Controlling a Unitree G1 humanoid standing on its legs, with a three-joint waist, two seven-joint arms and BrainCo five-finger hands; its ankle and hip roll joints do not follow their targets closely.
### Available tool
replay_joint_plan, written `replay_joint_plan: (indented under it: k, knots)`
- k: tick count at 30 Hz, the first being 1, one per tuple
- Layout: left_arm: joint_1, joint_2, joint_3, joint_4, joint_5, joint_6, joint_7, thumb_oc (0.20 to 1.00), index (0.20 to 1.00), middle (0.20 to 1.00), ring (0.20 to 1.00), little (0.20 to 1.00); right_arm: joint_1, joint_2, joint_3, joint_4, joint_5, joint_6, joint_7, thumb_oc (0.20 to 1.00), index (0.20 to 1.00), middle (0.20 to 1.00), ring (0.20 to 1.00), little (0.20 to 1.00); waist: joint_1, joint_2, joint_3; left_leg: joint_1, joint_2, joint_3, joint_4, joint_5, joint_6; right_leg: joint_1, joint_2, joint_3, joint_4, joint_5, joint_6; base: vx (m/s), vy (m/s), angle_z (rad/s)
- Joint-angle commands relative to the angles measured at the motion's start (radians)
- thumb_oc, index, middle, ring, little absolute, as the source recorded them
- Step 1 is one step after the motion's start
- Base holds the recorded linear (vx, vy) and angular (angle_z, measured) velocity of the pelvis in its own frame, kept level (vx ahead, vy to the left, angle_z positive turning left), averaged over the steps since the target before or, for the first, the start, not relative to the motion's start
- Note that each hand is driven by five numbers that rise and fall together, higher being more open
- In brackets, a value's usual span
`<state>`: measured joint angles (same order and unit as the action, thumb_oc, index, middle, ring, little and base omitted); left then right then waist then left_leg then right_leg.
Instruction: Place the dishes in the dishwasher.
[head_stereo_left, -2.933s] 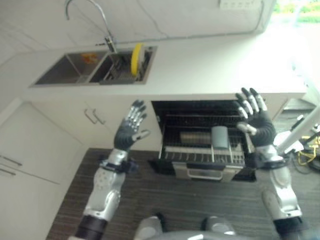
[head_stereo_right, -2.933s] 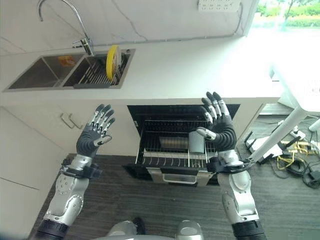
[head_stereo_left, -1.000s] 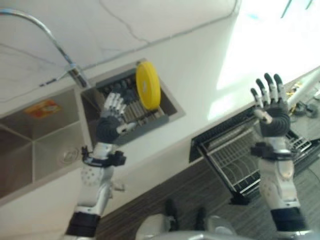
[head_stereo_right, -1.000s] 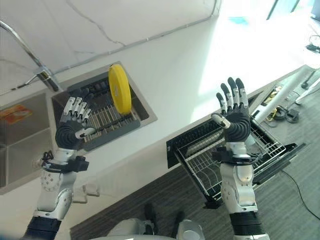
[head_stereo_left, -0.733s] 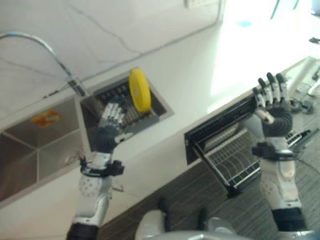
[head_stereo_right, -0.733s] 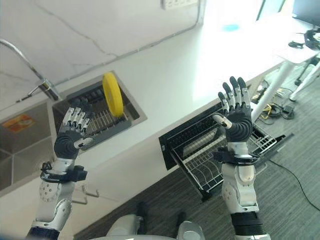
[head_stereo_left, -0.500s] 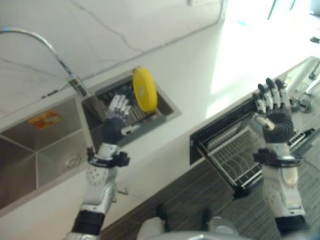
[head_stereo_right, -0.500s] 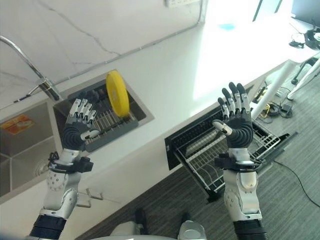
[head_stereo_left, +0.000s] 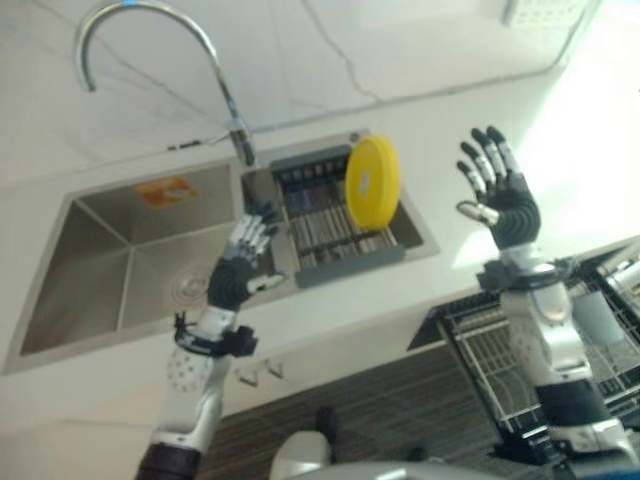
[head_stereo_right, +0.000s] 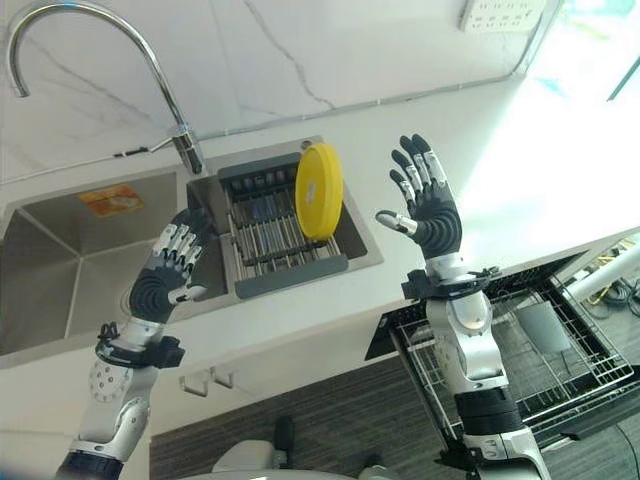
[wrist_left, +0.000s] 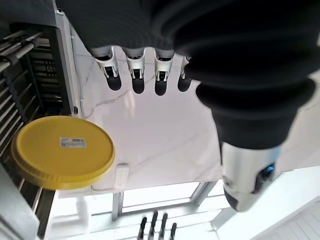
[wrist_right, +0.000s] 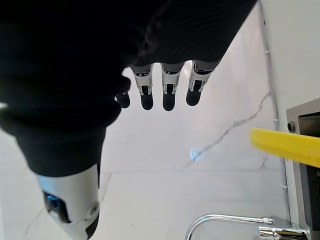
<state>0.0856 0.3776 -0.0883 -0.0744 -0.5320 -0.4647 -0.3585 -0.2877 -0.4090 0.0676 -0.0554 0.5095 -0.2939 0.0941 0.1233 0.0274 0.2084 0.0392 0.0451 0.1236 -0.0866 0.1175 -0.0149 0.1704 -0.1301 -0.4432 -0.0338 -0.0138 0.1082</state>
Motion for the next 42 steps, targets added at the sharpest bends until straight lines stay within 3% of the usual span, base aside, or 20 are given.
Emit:
replay_joint_plan:
  k: [1, 7, 9, 10, 12, 13, 17, 19, 22, 25, 26, 27, 30, 32, 33, 34, 36, 38, 41, 42]
  knots:
    - [-0.028, 0.055, -0.037, -0.030, -0.096, 0.046, -0.171, 1.000, 1.000, 1.000, 1.000, 1.000, -0.102, -0.031, -0.020, 0.022, -0.008, -0.012, -0.041, 1.000, 1.000, 1.000, 1.000, 1.000, 0.021, -0.016, -0.033, 0.015, 0.030, 0.037, -0.001, -0.084, -0.049, -0.011, -0.005, 0.013, 0.058, -0.056, -0.004, -0.02, -0.006, 0.16]
    - [-0.041, 0.055, -0.131, -0.014, -0.163, 0.071, -0.259, 1.000, 1.000, 1.000, 1.000, 1.000, -0.204, -0.073, -0.038, 0.102, 0.010, 0.038, -0.131, 1.000, 1.000, 1.000, 1.000, 1.000, 0.039, -0.017, -0.035, -0.007, 0.026, 0.019, -0.001, -0.079, -0.045, 0.005, 0.010, 0.011, 0.067, -0.076, -0.017, 0.00, -0.002, 0.03]
    - [-0.055, 0.068, -0.168, -0.006, -0.170, 0.133, -0.353, 1.000, 1.000, 1.000, 1.000, 1.000, -0.241, -0.087, -0.041, 0.148, 0.033, 0.043, -0.143, 1.000, 1.000, 1.000, 1.000, 1.000, 0.043, -0.019, -0.031, -0.007, 0.026, 0.023, -0.001, -0.079, -0.045, 0.011, 0.011, 0.010, 0.074, -0.084, -0.018, -0.01, -0.007, 0.03]
    - [-0.070, 0.076, -0.194, -0.001, -0.189, 0.195, -0.434, 1.000, 1.000, 1.000, 1.000, 1.000, -0.265, -0.103, -0.044, 0.179, 0.068, 0.043, -0.142, 1.000, 1.000, 1.000, 1.000, 1.000, 0.043, -0.017, -0.030, -0.014, 0.028, 0.029, -0.001, -0.072, -0.044, 0.011, 0.012, 0.005, 0.074, -0.082, -0.018, -0.01, -0.011, 0.10]
    - [-0.074, 0.075, -0.218, -0.001, -0.229, 0.290, -0.490, 1.000, 1.000, 1.000, 1.000, 1.000, -0.280, -0.107, -0.045, 0.197, 0.086, 0.045, -0.139, 1.000, 1.000, 1.000, 1.000, 1.000, 0.043, -0.016, -0.027, -0.012, 0.028, 0.031, -0.001, -0.074, -0.046, 0.014, 0.011, 0.005, 0.077, -0.086, -0.016, -0.01, -0.002, 0.16]
    - [-0.082, 0.057, -0.267, 0.024, -0.292, 0.484, -0.594, 1.000, 1.000, 1.000, 1.000, 1.000, -0.316, -0.112, -0.041, 0.256, 0.111, 0.040, -0.121, 1.000, 1.000, 1.000, 1.000, 1.000, 0.037, -0.012, -0.025, -0.012, 0.029, 0.039, -0.001, -0.071, -0.045, 0.017, 0.011, 0.007, 0.077, -0.085, -0.014, -0.01, 0.007, 0.10]
    - [-0.099, 0.034, -0.382, 0.085, -0.256, 0.578, -0.736, 1.000, 1.000, 1.000, 1.000, 1.000, -0.383, -0.134, -0.024, 0.355, 0.145, 0.036, -0.097, 1.000, 1.000, 1.000, 1.000, 1.000, 0.019, -0.010, -0.026, -0.010, 0.034, 0.053, -0.001, -0.070, -0.050, 0.020, 0.014, 0.017, 0.071, -0.084, -0.010, 0.00, 0.000, 0.00]
    - [-0.111, 0.022, -0.428, 0.113, -0.215, 0.688, -0.824, 1.000, 1.000, 1.000, 1.000, 1.000, -0.408, -0.156, -0.017, 0.386, 0.174, 0.046, -0.089, 1.000, 1.000, 1.000, 1.000, 1.000, 0.005, -0.009, -0.025, -0.010, 0.040, 0.067, -0.001, -0.068, -0.053, 0.021, 0.016, 0.025, 0.066, -0.084, -0.009, 0.00, 0.000, 0.00]
    - [-0.124, -0.001, -0.472, 0.156, -0.112, 0.784, -0.952, 1.000, 1.000, 1.000, 1.000, 1.000, -0.429, -0.167, -0.019, 0.427, 0.192, 0.053, -0.063, 1.000, 1.000, 1.000, 1.000, 1.000, -0.014, -0.011, -0.026, -0.006, 0.049, 0.085, -0.001, -0.066, -0.058, 0.022, 0.017, 0.032, 0.057, -0.078, -0.005, 0.02, -0.021, -0.11]
    - [-0.155, -0.039, -0.527, 0.223, -0.009, 0.950, -1.056, 1.000, 1.000, 1.000, 1.000, 1.000, -0.472, -0.172, 0.000, 0.461, 0.199, 0.083, -0.034, 1.000, 1.000, 1.000, 1.000, 1.000, -0.049, -0.013, -0.027, -0.003, 0.064, 0.110, -0.001, -0.060, -0.069, 0.019, 0.024, 0.059, 0.035, -0.067, -0.002, 0.02, -0.017, -0.29]
    - [-0.165, -0.056, -0.528, 0.260, 0.040, 0.945, -1.059, 1.000, 1.000, 1.000, 1.000, 1.000, -0.472, -0.172, 0.002, 0.457, 0.199, 0.091, -0.033, 1.000, 1.000, 1.000, 1.000, 1.000, -0.058, -0.014, -0.029, -0.002, 0.068, 0.118, -0.001, -0.059, -0.072, 0.021, 0.028, 0.067, 0.029, -0.065, -0.003, 0.04, -0.024, -0.42]
    - [-0.189, -0.058, -0.556, 0.311, 0.114, 0.902, -1.041, 1.000, 1.000, 1.000, 1.000, 1.000, -0.481, -0.176, -0.002, 0.457, 0.203, 0.113, -0.025, 1.000, 1.000, 1.000, 1.000, 1.000, -0.073, -0.018, -0.031, -0.004, 0.076, 0.129, 0.000, -0.054, -0.078, 0.022, 0.034, 0.081, 0.024, -0.065, -0.006, 0.04, -0.026, -0.47]
    - [-0.194, -0.105, -0.573, 0.402, 0.042, 0.870, -0.849, 1.000, 1.000, 1.000, 1.000, 1.000, -0.479, -0.181, -0.002, 0.453, 0.213, 0.121, -0.010, 1.000, 1.000, 1.000, 1.000, 1.000, -0.095, -0.022, -0.026, -0.010, 0.088, 0.144, 0.003, -0.046, -0.082, 0.019, 0.042, 0.100, 0.022, -0.066, -0.007, 0.01, -0.015, -0.27]
    - [-0.193, -0.145, -0.569, 0.562, 0.033, 0.732, -0.560, 1.000, 1.000, 1.000, 1.000, 1.000, -0.458, -0.195, -0.002, 0.425, 0.229, 0.135, -0.015, 1.000, 1.000, 1.000, 1.000, 1.000, -0.105, -0.032, -0.022, -0.018, 0.098, 0.152, 0.008, -0.038, -0.088, 0.019, 0.052, 0.112, 0.020, -0.068, -0.015, 0.01, -0.036, -0.28]
    - [-0.190, -0.152, -0.564, 0.613, 0.060, 0.715, -0.456, 1.000, 1.000, 1.000, 1.000, 1.000, -0.455, -0.201, 0.000, 0.424, 0.234, 0.137, -0.013, 1.000, 1.000, 1.000, 1.000, 1.000, -0.105, -0.035, -0.022, -0.021, 0.100, 0.153, 0.010, -0.036, -0.090, 0.018, 0.054, 0.113, 0.020, -0.069, -0.017, 0.01, -0.040, -0.12]
    - [-0.189, -0.166, -0.553, 0.716, 0.128, 0.651, -0.374, 1.000, 1.000, 1.000, 1.000, 1.000, -0.447, -0.207, 0.002, 0.413, 0.239, 0.142, -0.017, 1.000, 1.000, 1.000, 1.000, 1.000, -0.105, -0.039, -0.019, -0.023, 0.101, 0.151, 0.013, -0.033, -0.091, 0.017, 0.057, 0.115, 0.022, -0.071, -0.021, -0.01, -0.039, -0.04]
    - [-0.188, -0.187, -0.520, 0.857, 0.217, 0.620, -0.253, 1.000, 1.000, 1.000, 1.000, 1.000, -0.442, -0.214, 0.013, 0.405, 0.245, 0.146, -0.023, 1.000, 1.000, 1.000, 1.000, 1.000, -0.103, -0.046, -0.013, -0.034, 0.105, 0.147, 0.020, -0.024, -0.094, 0.013, 0.060, 0.117, 0.025, -0.074, -0.029, -0.02, -0.033, -0.03]
    - [-0.206, -0.188, -0.463, 1.078, 0.340, 0.521, -0.102, 1.000, 1.000, 1.000, 1.000, 1.000, -0.450, -0.213, 0.032, 0.408, 0.239, 0.152, -0.025, 1.000, 1.000, 1.000, 1.000, 1.000, -0.093, -0.054, -0.003, -0.048, 0.110, 0.143, 0.036, -0.015, -0.097, 0.012, 0.060, 0.111, 0.030, -0.077, -0.036, 0.03, -0.030, 0.07]
    - [-0.173, -0.149, -0.330, 1.241, 0.443, 0.538, 0.095, 1.000, 1.000, 1.000, 1.000, 1.000, -0.456, -0.209, 0.032, 0.360, 0.227, 0.215, -0.048, 1.000, 1.000, 1.000, 1.000, 1.000, -0.062, -0.060, 0.005, -0.057, 0.121, 0.140, 0.050, -0.012, -0.101, 0.021, 0.055, 0.084, 0.027, -0.084, -0.042, 0.13, 0.007, 0.03]
    - [-0.137, -0.125, -0.271, 1.270, 0.462, 0.512, 0.150, 1.000, 1.000, 1.000, 1.000, 1.000, -0.452, -0.201, 0.034, 0.332, 0.216, 0.241, -0.056, 1.000, 1.000, 1.000, 1.000, 1.000, -0.044, -0.059, 0.007, -0.051, 0.121, 0.133, 0.048, -0.013, -0.102, 0.027, 0.050, 0.068, 0.025, -0.084, -0.040, 0.15, 0.039, 0.06]
